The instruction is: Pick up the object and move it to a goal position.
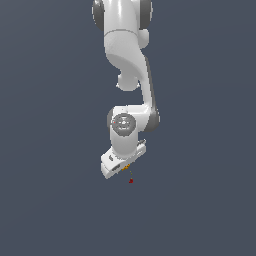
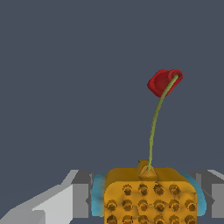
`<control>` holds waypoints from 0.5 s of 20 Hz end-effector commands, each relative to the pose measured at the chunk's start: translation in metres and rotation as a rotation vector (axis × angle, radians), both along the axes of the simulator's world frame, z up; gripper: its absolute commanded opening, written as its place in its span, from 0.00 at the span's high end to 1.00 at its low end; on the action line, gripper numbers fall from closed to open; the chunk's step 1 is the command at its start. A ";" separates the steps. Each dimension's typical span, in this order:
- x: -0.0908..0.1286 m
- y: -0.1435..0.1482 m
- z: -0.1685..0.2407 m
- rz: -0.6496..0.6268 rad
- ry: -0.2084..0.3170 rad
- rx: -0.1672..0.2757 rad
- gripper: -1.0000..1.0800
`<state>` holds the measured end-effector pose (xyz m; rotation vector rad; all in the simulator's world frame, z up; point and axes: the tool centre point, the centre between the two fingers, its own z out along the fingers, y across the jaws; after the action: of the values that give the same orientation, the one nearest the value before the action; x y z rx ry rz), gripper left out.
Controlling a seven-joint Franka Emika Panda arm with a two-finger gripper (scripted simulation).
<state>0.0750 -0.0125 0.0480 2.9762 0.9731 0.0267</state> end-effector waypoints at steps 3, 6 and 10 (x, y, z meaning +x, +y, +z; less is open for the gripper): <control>0.005 0.028 0.031 -0.038 -0.022 -0.003 1.00; 0.009 0.050 0.057 -0.071 -0.038 -0.006 1.00; 0.015 0.080 0.091 -0.115 -0.060 -0.010 1.00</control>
<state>0.0875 0.0561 0.1255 2.9947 0.8204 0.0970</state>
